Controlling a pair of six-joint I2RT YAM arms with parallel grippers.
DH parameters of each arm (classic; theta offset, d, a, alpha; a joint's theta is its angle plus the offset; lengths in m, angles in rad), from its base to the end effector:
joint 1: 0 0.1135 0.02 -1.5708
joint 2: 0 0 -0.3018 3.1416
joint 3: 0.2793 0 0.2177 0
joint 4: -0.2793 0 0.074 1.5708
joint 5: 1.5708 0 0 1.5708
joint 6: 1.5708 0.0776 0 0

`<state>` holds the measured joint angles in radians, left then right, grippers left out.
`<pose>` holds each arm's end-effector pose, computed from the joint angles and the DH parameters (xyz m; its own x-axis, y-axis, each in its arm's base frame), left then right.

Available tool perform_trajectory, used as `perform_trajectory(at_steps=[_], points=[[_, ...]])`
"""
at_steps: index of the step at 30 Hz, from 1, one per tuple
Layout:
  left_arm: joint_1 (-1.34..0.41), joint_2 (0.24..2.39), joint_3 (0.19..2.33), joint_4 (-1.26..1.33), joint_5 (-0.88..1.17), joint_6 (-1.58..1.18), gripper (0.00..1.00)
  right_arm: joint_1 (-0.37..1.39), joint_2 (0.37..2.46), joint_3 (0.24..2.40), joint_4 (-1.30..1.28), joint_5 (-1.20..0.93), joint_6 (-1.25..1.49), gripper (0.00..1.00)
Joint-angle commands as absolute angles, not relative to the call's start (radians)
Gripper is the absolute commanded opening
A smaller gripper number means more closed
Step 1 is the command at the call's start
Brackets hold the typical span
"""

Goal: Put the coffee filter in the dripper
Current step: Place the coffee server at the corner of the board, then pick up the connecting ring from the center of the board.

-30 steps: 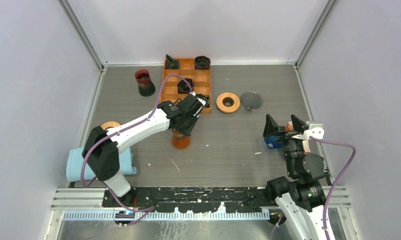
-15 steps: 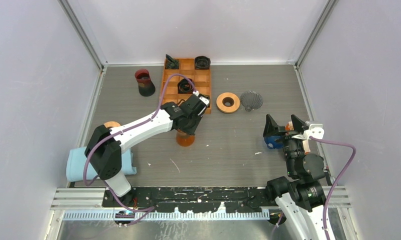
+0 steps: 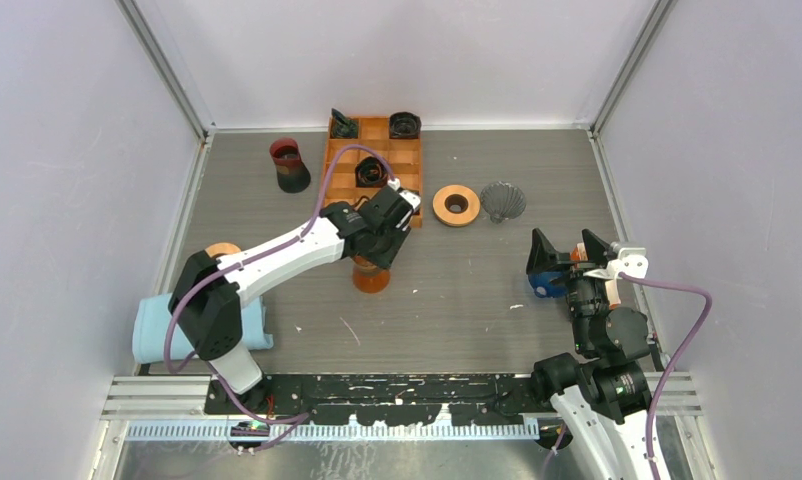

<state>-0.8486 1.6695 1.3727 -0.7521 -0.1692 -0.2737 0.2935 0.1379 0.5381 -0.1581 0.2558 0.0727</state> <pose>0.2362 -0.2483 0.2796 -0.7366 0.4331 -0.5194 0.5038 0.8638 0.0058 0.0393 -0.0086 0.3275 0.2256 0.1416 -0.9639 -0.0613 0.9895 0.1310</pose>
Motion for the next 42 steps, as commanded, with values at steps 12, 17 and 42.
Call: perform_trajectory(at_steps=[12, 17, 42], points=[[-0.814, 1.436, 1.430, -0.778, -0.169, -0.257, 0.62, 0.299, 0.144, 0.542, -0.121, 0.254, 0.050, 1.00], [-0.730, 1.361, 1.400, -0.814, -0.199, -0.266, 0.70, 0.299, 0.144, 0.540, -0.120, 0.261, 0.051, 1.00], [-0.123, 1.253, 1.165, -0.810, -0.258, -0.295, 0.98, 0.300, 0.128, 0.536, -0.119, 0.257, 0.068, 1.00]])
